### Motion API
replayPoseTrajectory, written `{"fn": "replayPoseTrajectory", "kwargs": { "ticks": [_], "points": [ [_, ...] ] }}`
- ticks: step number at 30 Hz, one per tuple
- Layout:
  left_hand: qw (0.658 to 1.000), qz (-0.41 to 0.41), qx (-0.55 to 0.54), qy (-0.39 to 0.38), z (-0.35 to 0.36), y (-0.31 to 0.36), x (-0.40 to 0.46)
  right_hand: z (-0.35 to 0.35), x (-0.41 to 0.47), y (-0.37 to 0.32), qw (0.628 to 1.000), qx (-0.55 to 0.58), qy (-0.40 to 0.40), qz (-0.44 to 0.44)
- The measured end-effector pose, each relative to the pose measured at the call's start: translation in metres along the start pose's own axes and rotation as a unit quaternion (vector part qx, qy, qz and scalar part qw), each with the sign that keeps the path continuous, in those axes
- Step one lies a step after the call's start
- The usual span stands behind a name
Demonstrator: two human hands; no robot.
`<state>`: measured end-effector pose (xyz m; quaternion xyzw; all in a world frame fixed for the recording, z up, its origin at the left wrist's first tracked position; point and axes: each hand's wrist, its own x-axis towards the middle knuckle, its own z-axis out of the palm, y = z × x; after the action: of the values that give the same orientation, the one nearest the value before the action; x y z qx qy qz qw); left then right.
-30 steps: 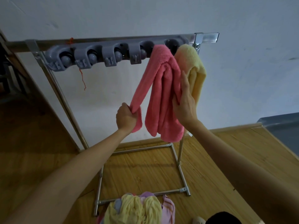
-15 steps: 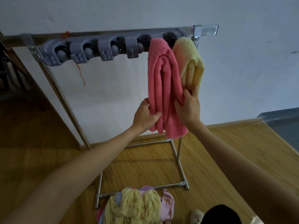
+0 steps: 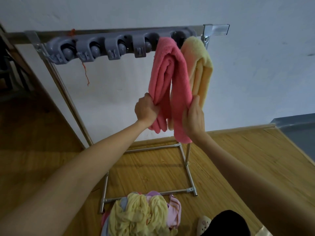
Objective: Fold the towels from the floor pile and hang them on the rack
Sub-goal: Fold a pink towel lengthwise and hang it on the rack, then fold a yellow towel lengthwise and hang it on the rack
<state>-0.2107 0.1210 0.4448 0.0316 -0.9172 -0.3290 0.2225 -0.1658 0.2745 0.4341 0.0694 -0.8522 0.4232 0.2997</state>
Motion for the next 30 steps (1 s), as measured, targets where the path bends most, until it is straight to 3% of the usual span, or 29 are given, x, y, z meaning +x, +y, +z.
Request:
{"fn": "replayPoseTrajectory", "kwargs": {
  "ticks": [5, 11, 17, 23, 27, 30],
  "points": [
    [0.999, 0.026, 0.036, 0.023, -0.025, -0.020, 0.010, 0.023, -0.011, -0.018, 0.997, 0.060, -0.032, -0.030],
    [0.986, 0.076, 0.140, 0.038, -0.042, -0.026, 0.016, 0.058, 0.003, -0.024, 0.990, 0.119, -0.063, 0.030],
    [0.978, 0.082, 0.188, 0.031, -0.042, -0.020, 0.017, 0.058, 0.015, -0.018, 0.993, 0.030, -0.076, 0.085],
    [0.973, 0.096, 0.209, 0.018, -0.023, -0.007, 0.006, 0.050, 0.024, 0.006, 0.986, -0.115, -0.087, 0.081],
    [0.975, 0.093, 0.201, 0.017, -0.006, 0.000, -0.002, 0.051, 0.019, 0.020, 0.990, -0.079, -0.101, 0.064],
    [0.987, 0.092, 0.128, 0.012, 0.007, 0.000, -0.015, 0.056, 0.012, 0.030, 0.992, -0.051, -0.111, 0.042]
  ]
}}
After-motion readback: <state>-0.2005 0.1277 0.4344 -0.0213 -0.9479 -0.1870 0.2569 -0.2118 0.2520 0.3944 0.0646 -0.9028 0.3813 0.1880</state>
